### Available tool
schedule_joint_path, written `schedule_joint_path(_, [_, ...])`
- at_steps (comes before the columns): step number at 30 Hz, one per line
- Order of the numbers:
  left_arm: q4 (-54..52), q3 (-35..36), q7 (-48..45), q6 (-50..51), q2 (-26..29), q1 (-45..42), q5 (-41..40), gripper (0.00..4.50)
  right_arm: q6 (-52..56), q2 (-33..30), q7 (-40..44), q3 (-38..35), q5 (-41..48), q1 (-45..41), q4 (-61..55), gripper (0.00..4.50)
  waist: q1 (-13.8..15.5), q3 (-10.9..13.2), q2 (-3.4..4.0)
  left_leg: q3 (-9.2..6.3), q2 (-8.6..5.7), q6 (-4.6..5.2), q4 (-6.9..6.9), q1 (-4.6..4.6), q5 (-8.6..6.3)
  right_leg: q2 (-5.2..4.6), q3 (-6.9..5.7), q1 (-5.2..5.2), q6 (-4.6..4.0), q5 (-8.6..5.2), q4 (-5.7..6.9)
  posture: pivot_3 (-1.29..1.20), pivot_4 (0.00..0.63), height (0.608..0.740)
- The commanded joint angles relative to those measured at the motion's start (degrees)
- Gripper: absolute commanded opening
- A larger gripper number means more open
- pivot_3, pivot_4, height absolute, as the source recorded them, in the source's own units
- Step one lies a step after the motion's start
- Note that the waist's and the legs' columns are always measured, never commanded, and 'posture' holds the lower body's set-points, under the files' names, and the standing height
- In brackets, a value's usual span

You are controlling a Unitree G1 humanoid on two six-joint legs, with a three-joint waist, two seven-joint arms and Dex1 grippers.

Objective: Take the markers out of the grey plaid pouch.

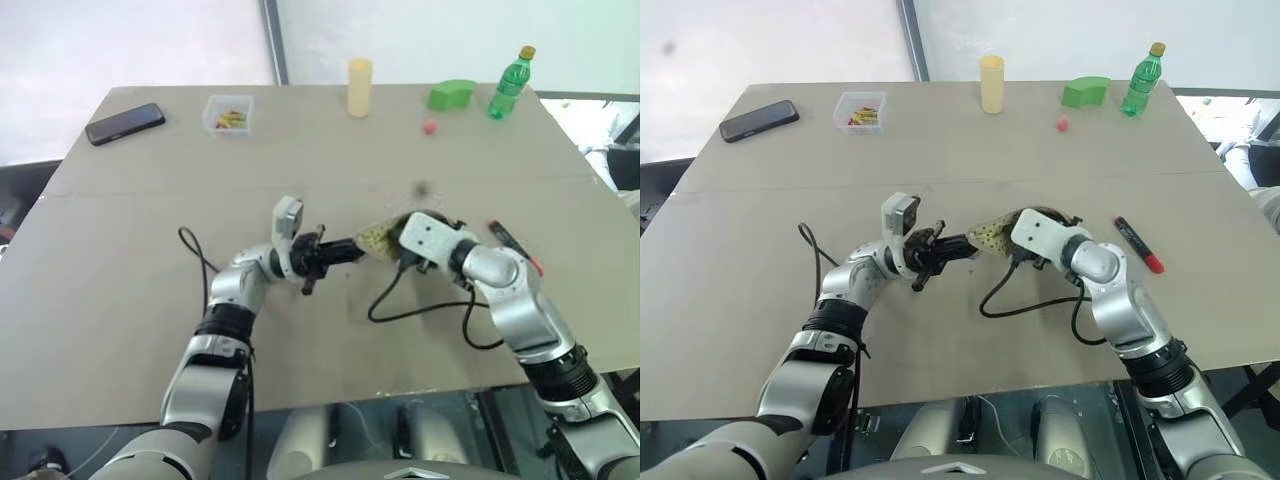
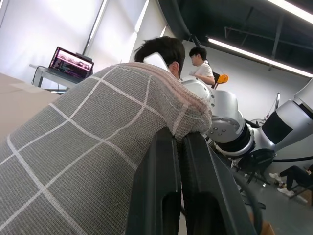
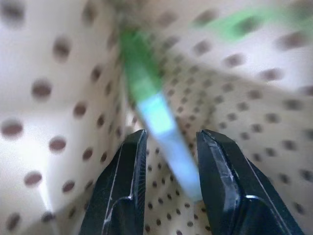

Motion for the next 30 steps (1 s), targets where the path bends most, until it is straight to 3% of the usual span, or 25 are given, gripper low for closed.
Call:
schedule_joint_path(1, [-0.69,0.92,-0.39,-0.25,-0.37,-1.19,-0.29,0.00,-0.29,2.70,-0.31,-2.04,4.80,-1.62,-3.18,1.64,-0.05,0.00,0.00,0.00,0.02,0.00,0.00,0.01,0.00,0.01,0.00,0.00,0.00,0.00,0.01,0.00,0.150,0.736])
schedule_joint_path(3, [-1.12,1.07,-0.29,-0.13,-0.54,-1.03,-0.32,0.00,-1.35,3.60,-0.55,-1.43,6.03,-1.48,-1.98,1.64,-0.09,0.00,0.00,0.00,0.04,0.00,0.00,0.01,0.00,0.04,0.00,0.00,0.00,0.00,0.04,0.00,0.150,0.736])
schedule_joint_path(6, [-1.92,1.20,-0.01,0.00,-0.71,-0.67,-0.45,0.00,-3.58,3.68,-1.26,-0.16,6.51,-0.99,0.61,0.83,-0.02,0.00,0.00,0.00,0.01,0.00,0.00,0.01,0.00,0.03,0.00,0.00,0.00,0.00,0.04,0.00,0.150,0.736])
schedule_joint_path(8, [-2.63,1.49,0.48,0.25,-0.82,-0.43,-0.74,0.00,-5.10,3.08,-1.71,0.48,6.22,-0.88,2.66,0.03,-0.04,0.00,0.00,0.00,-0.01,0.00,0.00,0.01,0.00,0.02,0.02,0.01,0.00,0.00,0.03,0.00,0.150,0.736])
schedule_joint_path(16, [-5.98,1.69,0.33,1.84,-0.45,1.39,-1.38,0.00,-7.75,4.02,-2.18,-1.69,10.93,-1.20,9.02,0.03,-0.17,0.00,0.00,0.01,0.02,-0.01,-0.01,0.02,0.01,0.06,0.02,-0.01,0.00,0.00,0.05,0.00,0.150,0.736])
schedule_joint_path(23, [-8.77,-1.63,-0.40,2.36,2.44,4.04,-1.84,0.00,-1.77,6.93,1.21,-9.93,25.23,-3.86,10.84,0.03,-0.15,0.00,0.00,0.01,0.03,0.00,0.00,0.03,0.00,0.04,0.05,0.01,0.00,0.01,0.05,0.00,0.150,0.736])
schedule_joint_path(30, [-9.09,-2.25,-0.40,2.19,3.06,4.62,-2.71,0.00,2.97,7.67,-0.09,-9.23,28.48,-3.84,13.01,0.03,-0.14,0.00,0.01,0.01,0.02,0.00,-0.01,0.03,0.00,-0.01,0.05,-0.01,-0.01,0.01,0.05,0.00,0.150,0.736])
